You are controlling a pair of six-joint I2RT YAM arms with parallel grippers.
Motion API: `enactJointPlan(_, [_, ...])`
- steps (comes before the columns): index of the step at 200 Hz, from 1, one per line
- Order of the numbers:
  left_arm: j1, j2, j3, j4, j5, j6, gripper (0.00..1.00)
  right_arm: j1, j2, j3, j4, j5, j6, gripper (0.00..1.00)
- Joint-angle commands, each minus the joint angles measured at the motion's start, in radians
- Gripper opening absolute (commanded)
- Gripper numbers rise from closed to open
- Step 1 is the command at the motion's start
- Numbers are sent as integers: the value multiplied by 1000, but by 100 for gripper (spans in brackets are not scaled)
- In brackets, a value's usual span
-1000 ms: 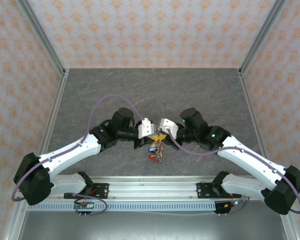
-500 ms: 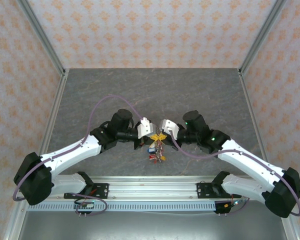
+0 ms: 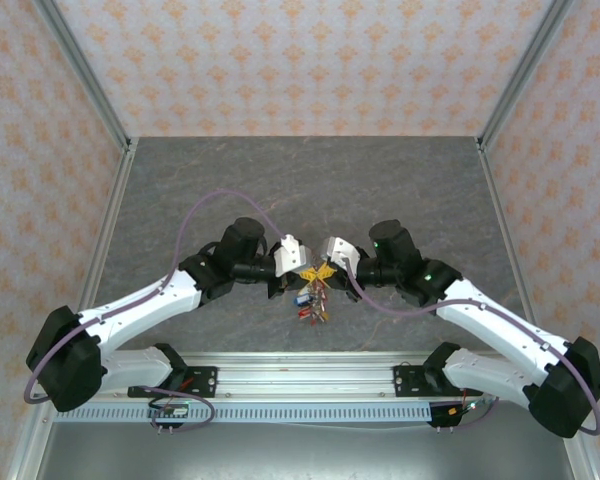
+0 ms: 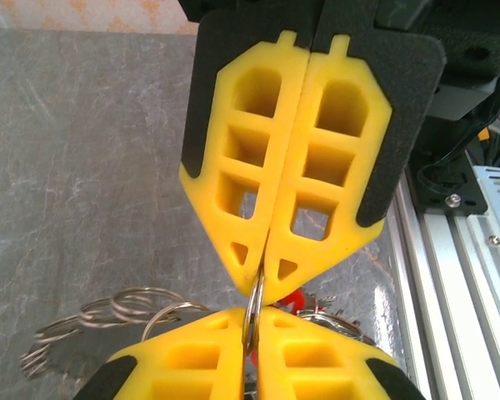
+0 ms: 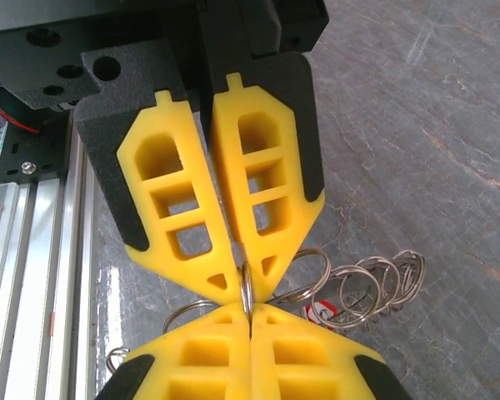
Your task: Put the keys on the keyring
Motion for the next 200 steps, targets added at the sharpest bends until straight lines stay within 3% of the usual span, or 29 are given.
enactJointPlan(1, [-10,6,64,-84,-67,63,11,20,-3,77,-22,-19,1,0])
enactJointPlan(51, [-27,43,93,-119,-84,75,9,74,20,153,-115,28,-24,0])
enactJointPlan(71, [-30,54,98,-134,-93,80,0,83,13,172,-119,39,-25,0])
enactJointPlan(94, [-30,43,85,-112,-104,63,0,84,-6,166,-107,41,-26,1])
enactJointPlan(147, [-18,-18,10,81,11,-26,0,82,-27,57,-65,113,-15,10])
enactJointPlan(200, [-10,-32,3,110,48,-37,0,65,-50,-15,-10,122,7,17])
